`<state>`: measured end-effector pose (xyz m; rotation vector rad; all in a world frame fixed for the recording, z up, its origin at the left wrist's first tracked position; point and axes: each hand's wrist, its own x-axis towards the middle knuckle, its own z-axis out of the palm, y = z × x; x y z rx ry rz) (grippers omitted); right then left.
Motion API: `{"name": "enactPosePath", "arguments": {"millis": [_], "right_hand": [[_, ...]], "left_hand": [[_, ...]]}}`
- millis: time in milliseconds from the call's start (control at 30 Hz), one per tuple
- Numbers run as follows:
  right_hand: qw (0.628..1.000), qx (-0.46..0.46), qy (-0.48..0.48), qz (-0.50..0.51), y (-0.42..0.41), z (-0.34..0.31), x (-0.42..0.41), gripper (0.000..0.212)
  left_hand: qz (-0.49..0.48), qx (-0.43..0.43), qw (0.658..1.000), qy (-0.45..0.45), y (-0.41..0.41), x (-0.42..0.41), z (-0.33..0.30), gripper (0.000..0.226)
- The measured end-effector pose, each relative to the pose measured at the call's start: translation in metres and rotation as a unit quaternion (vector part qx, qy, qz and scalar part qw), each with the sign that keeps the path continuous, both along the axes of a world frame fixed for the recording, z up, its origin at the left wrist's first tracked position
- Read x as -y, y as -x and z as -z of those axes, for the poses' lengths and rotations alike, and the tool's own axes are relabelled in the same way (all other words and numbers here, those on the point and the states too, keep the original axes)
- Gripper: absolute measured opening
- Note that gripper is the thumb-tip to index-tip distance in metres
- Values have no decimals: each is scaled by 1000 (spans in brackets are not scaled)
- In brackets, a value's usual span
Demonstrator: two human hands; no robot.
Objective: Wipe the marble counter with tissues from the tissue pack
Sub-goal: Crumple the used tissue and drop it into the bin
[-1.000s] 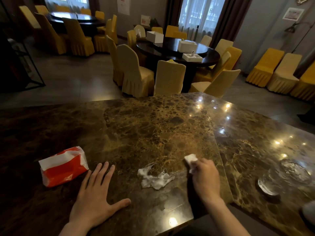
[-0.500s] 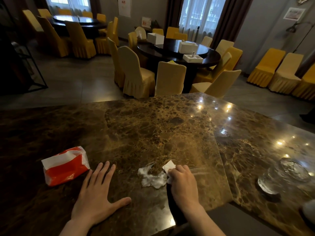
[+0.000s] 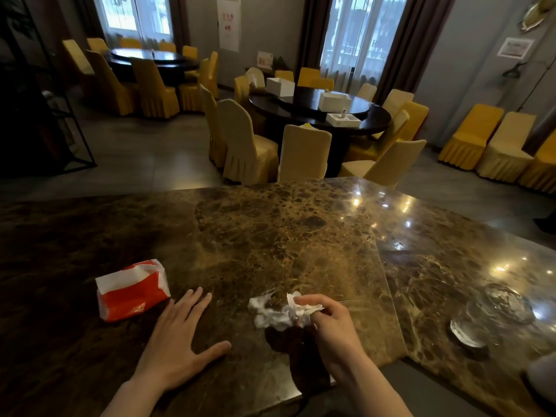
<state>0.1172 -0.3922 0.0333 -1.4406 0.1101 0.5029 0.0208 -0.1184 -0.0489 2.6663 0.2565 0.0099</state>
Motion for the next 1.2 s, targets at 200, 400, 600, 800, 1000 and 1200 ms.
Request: {"name": "enactPosePath", "arguments": {"millis": [200,400,600,800,1000,1200], "right_hand": [[989,63,80,-111,33,-5,-22,33],[973,102,57,-199,79,-4,-51,39],[903,244,173,-309,116,18,-82,12],[822,302,194,-442,162,41,-102,28],[739,292,317,-517,203,107,-103,20],[701,237,419,-525,217,164,-97,34]], "left_hand": [[-44,10,999,0,43,-24,0,108],[-84,16,995,-41,84,-49,-2,107],[-127,-3,988,-91,106,-57,0,114],[-144,-51,980,-131,116,-59,14,112],[-148,-48,978,-137,115,-59,17,110],[-147,-50,978,-141,114,-60,19,110]]}}
